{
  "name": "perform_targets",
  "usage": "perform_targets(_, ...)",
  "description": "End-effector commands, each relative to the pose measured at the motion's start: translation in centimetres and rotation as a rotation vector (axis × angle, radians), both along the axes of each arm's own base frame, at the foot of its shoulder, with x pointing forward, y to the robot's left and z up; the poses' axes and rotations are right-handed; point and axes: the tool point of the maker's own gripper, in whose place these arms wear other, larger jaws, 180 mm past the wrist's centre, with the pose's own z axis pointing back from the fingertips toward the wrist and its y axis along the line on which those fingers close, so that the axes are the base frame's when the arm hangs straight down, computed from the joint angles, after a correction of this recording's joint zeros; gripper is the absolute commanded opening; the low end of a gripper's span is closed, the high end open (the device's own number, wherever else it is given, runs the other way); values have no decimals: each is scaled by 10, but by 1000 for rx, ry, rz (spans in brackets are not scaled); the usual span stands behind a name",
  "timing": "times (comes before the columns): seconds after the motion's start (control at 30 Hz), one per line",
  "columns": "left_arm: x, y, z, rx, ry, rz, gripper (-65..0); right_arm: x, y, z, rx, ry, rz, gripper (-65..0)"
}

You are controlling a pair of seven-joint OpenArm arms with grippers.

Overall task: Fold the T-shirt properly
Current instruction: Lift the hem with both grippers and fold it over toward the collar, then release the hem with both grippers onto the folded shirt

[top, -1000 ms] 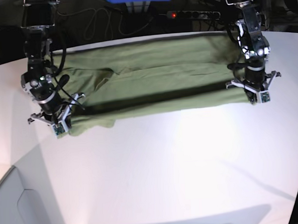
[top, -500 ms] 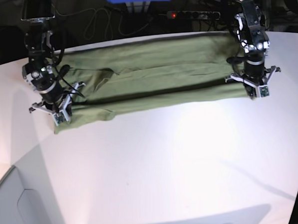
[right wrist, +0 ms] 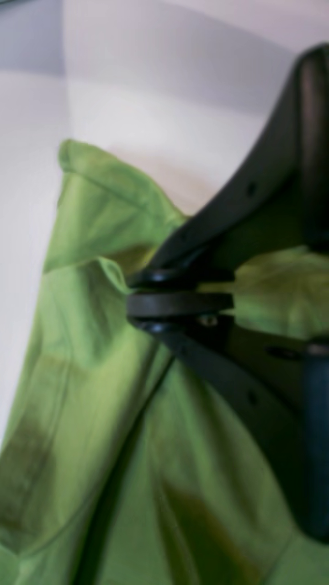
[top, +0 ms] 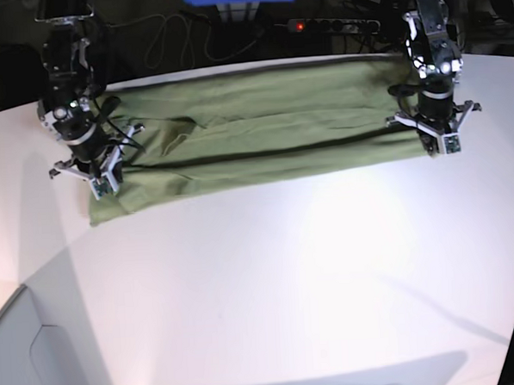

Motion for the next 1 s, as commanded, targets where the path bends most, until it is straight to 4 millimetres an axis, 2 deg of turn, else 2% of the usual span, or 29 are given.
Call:
perform_targets(0.0,8,6,15,28,-53,-2,-650,8,-3,12,-11,-44,13,-649)
perform_targets(0.2,8,6,15,27,-51,-2,-650,6,-6,10,-19,-31,11,-645)
perform_targets(0.23,8,6,15,27,-50,-2,-650,6,-6,10,-19,-31,11,-626)
perform_targets(0.33,4,6,13,26,-41,2,-638,5,-6,10,-19,-29,11,-486)
perform_targets(0.47,2,3,13,23,-42,2,-516,5,-5,12,-19,-34,11,-284)
perform_targets(0.57,2,1,20,28,-58,-5,-499,6,-3,21,-23,-59,19,-205)
perform_targets(0.67,1,-5,30,34,-82,-17,-507,10,-2,44,-29,-121,18,-197)
perform_targets(0.77,1,-11,41,34,-108,-24,-505,12,1,55,-30,-153,23,-197)
perform_targets(0.87,-1,-1,51,44,-131,11,-503,13,4,58,-30,-160,30,-197)
perform_targets(0.97,-6,17,53,53,-140,74,-502,12,4,57,-28,-158,29,-197)
